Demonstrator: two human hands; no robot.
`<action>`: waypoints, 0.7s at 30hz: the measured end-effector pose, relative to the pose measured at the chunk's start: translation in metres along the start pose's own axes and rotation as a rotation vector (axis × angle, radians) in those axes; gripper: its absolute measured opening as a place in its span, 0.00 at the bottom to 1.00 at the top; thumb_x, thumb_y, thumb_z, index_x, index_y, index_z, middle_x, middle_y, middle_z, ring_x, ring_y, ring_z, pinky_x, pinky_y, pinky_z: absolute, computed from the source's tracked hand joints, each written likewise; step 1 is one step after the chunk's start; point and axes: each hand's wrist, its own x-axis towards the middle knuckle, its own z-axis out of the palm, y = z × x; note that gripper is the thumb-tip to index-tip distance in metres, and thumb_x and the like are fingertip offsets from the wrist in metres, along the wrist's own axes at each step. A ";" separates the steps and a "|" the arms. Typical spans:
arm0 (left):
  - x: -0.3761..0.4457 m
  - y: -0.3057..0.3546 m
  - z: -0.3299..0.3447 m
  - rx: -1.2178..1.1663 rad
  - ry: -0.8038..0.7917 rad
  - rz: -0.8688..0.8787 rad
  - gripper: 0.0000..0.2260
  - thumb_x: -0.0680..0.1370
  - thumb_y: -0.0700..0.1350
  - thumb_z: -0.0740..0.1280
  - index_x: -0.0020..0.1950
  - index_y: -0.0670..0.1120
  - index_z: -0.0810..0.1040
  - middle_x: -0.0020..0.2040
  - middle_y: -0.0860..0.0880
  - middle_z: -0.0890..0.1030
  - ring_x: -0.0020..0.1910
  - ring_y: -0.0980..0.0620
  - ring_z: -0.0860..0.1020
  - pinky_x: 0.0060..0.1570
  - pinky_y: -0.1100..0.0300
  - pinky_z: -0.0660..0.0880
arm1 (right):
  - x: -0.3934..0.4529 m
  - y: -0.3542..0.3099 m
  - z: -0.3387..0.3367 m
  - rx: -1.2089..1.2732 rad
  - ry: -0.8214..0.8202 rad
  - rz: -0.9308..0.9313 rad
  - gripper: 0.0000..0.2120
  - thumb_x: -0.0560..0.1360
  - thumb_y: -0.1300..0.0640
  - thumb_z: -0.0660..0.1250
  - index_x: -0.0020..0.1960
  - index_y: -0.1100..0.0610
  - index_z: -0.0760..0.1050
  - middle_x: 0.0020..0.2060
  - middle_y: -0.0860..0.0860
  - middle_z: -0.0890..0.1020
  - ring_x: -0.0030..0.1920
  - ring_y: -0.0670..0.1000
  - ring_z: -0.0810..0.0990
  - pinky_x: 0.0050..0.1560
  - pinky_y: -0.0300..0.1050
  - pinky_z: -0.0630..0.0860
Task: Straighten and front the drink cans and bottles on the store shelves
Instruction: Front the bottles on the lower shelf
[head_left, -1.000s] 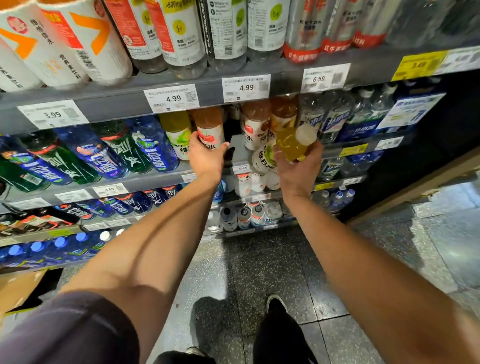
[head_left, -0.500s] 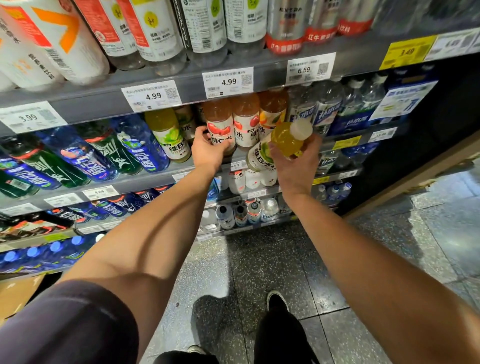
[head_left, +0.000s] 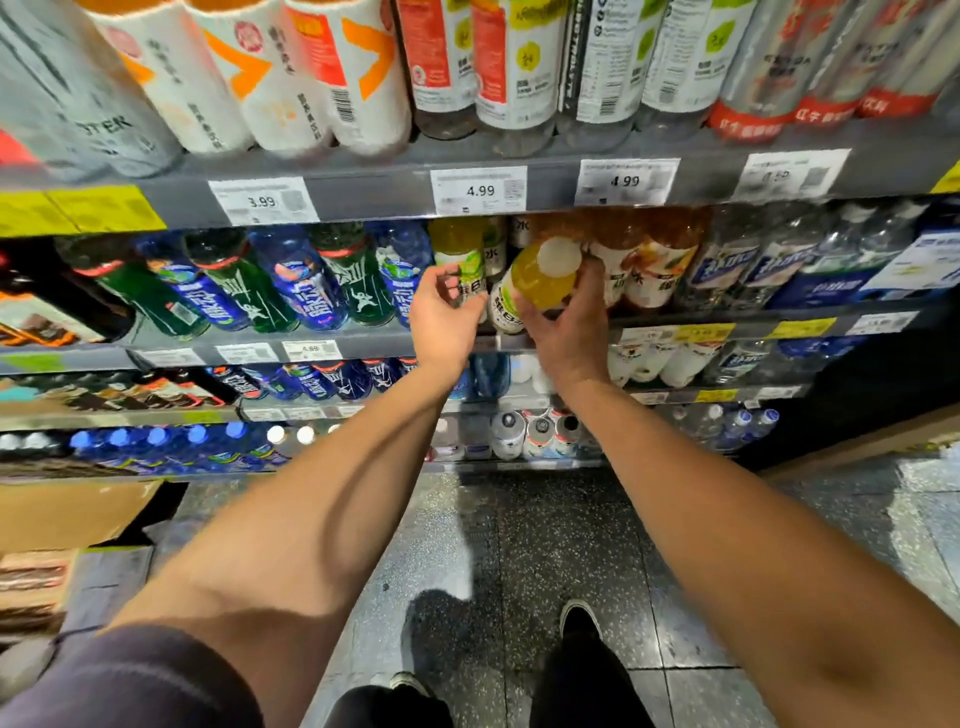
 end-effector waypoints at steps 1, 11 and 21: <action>0.000 -0.001 -0.005 -0.001 0.005 0.008 0.17 0.71 0.40 0.76 0.57 0.47 0.76 0.42 0.51 0.78 0.42 0.55 0.76 0.50 0.64 0.75 | 0.002 -0.005 0.006 -0.008 0.006 0.001 0.37 0.72 0.48 0.75 0.71 0.61 0.62 0.65 0.58 0.73 0.61 0.49 0.72 0.61 0.41 0.71; 0.007 -0.008 -0.041 0.050 0.115 0.053 0.14 0.71 0.38 0.75 0.55 0.42 0.79 0.43 0.52 0.79 0.41 0.57 0.76 0.50 0.62 0.76 | 0.025 -0.030 0.046 -0.275 0.072 -0.032 0.33 0.74 0.47 0.72 0.70 0.66 0.67 0.62 0.65 0.77 0.61 0.64 0.76 0.58 0.49 0.71; 0.011 -0.010 -0.061 0.046 0.021 -0.011 0.12 0.72 0.38 0.75 0.54 0.41 0.79 0.45 0.50 0.79 0.46 0.53 0.77 0.53 0.59 0.76 | 0.044 -0.029 0.066 -0.736 0.083 -0.078 0.26 0.79 0.40 0.59 0.54 0.63 0.79 0.52 0.62 0.82 0.58 0.63 0.76 0.67 0.56 0.65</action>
